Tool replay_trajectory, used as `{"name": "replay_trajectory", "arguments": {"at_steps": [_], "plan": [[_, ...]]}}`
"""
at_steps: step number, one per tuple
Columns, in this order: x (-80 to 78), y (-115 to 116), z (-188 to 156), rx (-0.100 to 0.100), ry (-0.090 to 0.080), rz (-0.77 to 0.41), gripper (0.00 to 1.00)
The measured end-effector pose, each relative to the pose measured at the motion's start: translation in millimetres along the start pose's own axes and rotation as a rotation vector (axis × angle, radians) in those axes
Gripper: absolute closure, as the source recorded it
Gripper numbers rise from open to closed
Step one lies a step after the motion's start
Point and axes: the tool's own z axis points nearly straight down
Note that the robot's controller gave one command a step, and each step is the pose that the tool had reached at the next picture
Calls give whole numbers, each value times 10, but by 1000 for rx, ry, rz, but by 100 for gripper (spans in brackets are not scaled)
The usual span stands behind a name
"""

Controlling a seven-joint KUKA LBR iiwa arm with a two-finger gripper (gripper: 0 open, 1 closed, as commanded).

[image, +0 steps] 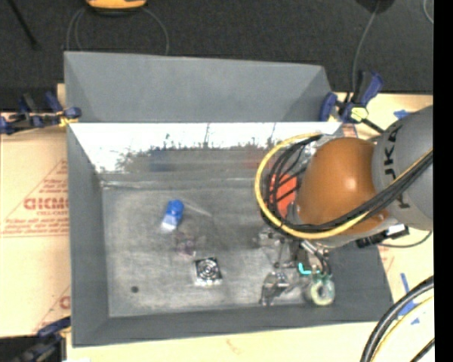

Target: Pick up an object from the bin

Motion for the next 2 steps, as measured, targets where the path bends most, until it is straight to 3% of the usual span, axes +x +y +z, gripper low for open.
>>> {"name": "replay_trajectory", "arguments": {"at_steps": [1,2], "plan": [[-367,394,806,3,-13,-112,0],[-438,1246,775,0,-18,-61,0]]}}
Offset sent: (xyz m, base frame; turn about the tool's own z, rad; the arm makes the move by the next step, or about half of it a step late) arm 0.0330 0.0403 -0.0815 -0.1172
